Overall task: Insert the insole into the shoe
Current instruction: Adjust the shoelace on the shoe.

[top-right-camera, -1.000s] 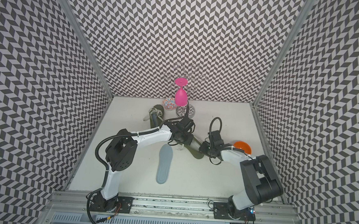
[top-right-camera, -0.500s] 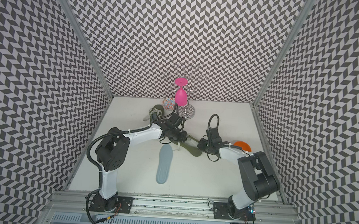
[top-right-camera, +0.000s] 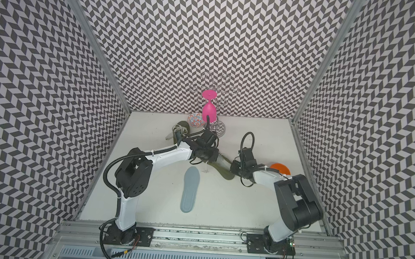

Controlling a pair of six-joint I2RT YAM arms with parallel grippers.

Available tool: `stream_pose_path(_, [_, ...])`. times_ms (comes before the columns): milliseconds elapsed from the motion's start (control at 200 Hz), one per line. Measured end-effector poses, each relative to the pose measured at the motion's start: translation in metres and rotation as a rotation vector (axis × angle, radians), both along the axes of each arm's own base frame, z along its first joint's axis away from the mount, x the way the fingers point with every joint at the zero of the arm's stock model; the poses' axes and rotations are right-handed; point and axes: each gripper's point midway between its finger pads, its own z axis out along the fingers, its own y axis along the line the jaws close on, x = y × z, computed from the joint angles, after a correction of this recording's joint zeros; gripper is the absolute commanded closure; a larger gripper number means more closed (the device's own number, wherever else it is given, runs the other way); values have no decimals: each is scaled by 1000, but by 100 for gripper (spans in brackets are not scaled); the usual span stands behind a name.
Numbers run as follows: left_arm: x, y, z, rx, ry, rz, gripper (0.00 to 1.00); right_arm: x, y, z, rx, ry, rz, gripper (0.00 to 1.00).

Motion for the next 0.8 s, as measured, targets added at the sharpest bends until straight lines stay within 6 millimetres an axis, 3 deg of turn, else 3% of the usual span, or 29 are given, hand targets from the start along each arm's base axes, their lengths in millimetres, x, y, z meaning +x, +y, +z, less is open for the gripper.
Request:
stream_pose_path(140, [4,18,-4,103,-15,5,62,1,-4,-1,-16,-2,-8,75])
stream_pose_path(255, [11,18,-8,157,-26,-10,65,1,-4,-1,-18,-3,-5,75])
stream_pose_path(355, [9,20,-14,186,-20,-24,77,1,-4,-1,-20,-3,-2,75])
stream_pose_path(481, [7,18,-14,185,-16,-48,100,1,-4,-1,-22,-4,1,75])
stream_pose_path(801, [2,23,-6,6,84,-76,100,1,-5,-1,-28,-15,11,75])
